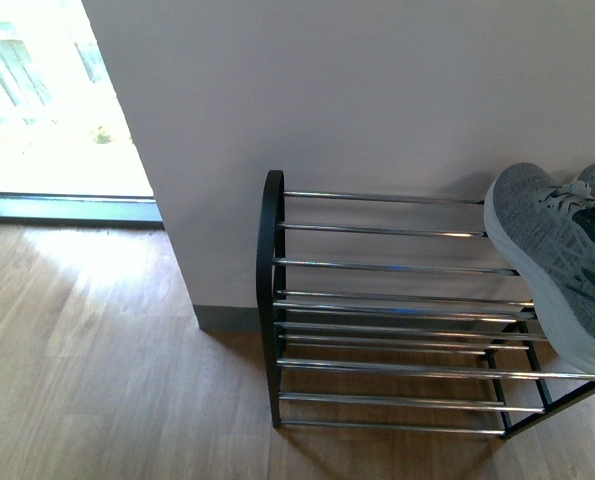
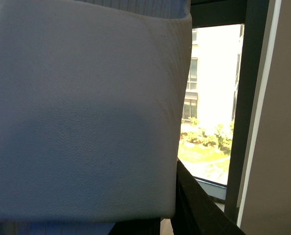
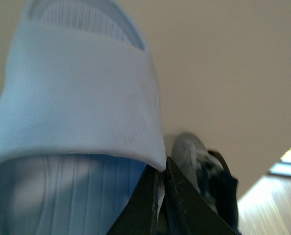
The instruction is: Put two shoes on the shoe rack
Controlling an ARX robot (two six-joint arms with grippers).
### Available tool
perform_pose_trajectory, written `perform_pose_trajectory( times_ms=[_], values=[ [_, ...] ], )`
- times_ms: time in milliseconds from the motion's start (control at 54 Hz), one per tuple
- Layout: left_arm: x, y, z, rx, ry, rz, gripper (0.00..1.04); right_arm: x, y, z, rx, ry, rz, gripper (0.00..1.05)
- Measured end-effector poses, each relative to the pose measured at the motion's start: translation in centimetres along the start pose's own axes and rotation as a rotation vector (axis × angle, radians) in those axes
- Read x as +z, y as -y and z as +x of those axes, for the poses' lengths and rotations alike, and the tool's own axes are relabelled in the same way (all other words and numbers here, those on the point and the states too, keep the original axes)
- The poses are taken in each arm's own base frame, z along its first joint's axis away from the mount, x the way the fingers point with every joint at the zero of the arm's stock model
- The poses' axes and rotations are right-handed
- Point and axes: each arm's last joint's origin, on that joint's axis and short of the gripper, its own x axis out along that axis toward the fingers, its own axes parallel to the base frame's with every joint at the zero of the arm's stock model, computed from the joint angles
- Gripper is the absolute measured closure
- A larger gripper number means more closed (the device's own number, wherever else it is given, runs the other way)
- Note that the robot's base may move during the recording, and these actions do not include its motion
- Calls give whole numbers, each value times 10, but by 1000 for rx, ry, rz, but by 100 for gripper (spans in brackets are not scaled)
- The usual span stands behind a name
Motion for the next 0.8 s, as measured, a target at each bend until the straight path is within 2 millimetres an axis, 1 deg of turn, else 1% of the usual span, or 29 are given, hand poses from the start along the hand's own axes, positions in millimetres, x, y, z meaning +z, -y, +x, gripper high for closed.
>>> perform_pose_trajectory(
  times_ms=[37, 74, 148, 222, 296, 315, 426, 555, 648, 704, 796],
  values=[
    [0, 0, 0, 0, 0, 0, 103, 4, 0, 2, 35, 81, 1, 103],
    [0, 0, 0, -1, 0, 0, 103, 6, -1, 2, 50, 109, 0, 103],
    [0, 0, 0, 1, 0, 0, 103, 8, -4, 0, 67, 105, -3, 103],
    [0, 0, 0, 0, 0, 0, 103, 10, -11, -3, 75, 68, -6, 103],
    [0, 0, 0, 0, 0, 0, 103, 10, -25, -6, 122, 5, -7, 103],
    [0, 0, 0, 0, 0, 0, 103, 11, -31, -6, 139, -11, -14, 103],
    [0, 0, 0, 0, 0, 0, 103, 16, -46, 2, 166, -63, -22, 103],
    [0, 0, 0, 0, 0, 0, 103, 30, -69, 18, 204, -81, -19, 103],
    [0, 0, 0, 0, 0, 0, 103, 40, -93, 37, 237, -84, -19, 103],
    [0, 0, 0, 0, 0, 0, 103, 39, -106, 51, 233, -114, -18, 103],
    [0, 0, 0, 0, 0, 0, 103, 31, -122, 74, 212, -178, -22, 103]
  ],
)
